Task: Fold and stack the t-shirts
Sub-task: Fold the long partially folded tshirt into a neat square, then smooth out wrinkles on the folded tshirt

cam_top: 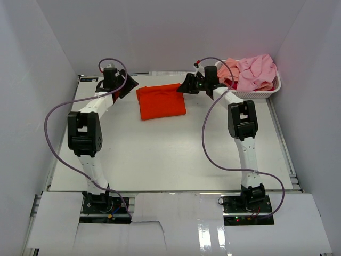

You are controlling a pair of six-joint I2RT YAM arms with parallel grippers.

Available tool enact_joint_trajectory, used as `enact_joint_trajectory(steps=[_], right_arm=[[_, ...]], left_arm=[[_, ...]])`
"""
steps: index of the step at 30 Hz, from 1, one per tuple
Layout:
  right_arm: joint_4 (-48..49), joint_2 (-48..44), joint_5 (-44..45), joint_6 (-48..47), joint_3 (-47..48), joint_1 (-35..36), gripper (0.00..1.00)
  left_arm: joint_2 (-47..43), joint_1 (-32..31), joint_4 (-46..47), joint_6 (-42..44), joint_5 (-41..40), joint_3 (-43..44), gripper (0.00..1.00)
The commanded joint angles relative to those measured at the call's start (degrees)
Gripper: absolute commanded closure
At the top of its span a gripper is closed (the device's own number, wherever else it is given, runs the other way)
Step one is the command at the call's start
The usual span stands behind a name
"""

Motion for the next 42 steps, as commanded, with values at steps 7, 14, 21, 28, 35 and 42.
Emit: enact_joint_trajectory(steps=[7,14,21,28,35,42], right_arm=[[-2.7,-9.2,2.4,-5.4,-7.3,0.4,0.24],[-5.7,-8.2,1.0,-4.0,-8.4,0.4,0.22],[-7.1,-6.9,0.0,-3.1,-8.1,0.2,0.21],[-7.3,-5.6,-1.0,-2.1,-9.4,-0.5,0.21],[-7.3,-4.2,-1.5,-1.8,-9.4,-0.7,0.21],[-6.7,-2.7,-3.0,-0.2,-9.5,-0.7,0.21]], left_arm=[[-7.9,-1.9,3.3,0.5,1.6,-9.1,0.24],[-6.6,-1.9,4.8,0.5,2.8,-12.2,0.22],[-5.2,-0.2,7.2,-1.1,6.4,-14.8,0.21],[-0.9,1.4,12.1,-2.7,11.9,-16.0,0.22],[2.2,1.5,14.3,-2.4,13.2,-16.5,0.23],[3.5,1.5,14.6,-2.4,13.9,-16.1,0.23]])
